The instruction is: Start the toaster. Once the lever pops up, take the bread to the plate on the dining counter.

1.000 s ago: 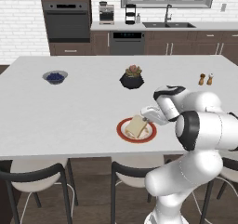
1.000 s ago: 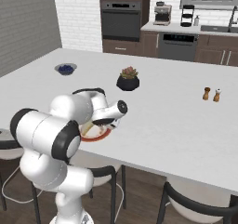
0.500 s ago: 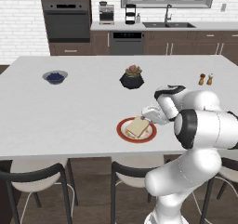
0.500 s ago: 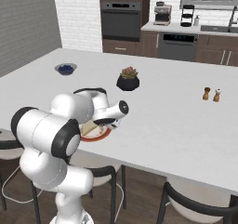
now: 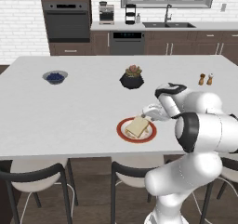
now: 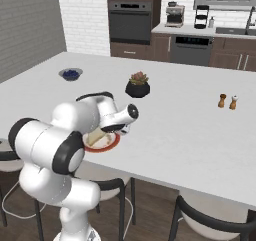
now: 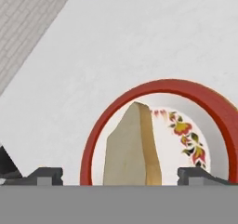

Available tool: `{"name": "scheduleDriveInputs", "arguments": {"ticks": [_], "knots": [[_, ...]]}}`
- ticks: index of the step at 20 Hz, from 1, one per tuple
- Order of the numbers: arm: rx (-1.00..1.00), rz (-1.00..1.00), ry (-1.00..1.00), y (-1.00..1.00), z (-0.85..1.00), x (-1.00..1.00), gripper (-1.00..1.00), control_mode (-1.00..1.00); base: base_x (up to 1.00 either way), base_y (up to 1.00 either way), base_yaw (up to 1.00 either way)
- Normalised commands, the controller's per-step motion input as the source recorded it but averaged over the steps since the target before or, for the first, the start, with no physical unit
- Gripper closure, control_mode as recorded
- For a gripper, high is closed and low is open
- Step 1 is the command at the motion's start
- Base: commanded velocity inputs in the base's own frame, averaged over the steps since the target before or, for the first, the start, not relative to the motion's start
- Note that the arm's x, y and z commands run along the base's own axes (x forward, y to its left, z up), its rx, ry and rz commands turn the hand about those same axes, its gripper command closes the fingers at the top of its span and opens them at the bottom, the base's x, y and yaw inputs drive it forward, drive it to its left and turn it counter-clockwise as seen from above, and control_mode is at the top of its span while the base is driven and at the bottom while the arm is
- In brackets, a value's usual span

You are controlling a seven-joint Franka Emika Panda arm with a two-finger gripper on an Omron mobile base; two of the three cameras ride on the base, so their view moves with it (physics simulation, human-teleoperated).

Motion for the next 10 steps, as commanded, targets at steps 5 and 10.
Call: {"name": "scheduleDriveInputs", "arguments": {"ticks": [5, 10], "knots": [[-0.10, 0.03, -0.01, -0.05, 0.23, -0.05, -1.00, -1.00, 0.00, 0.00, 0.00], [-0.13, 0.01, -0.06, 0.00, 0.19, -0.37, -1.00, -1.00, 0.00, 0.00, 0.00]]}}
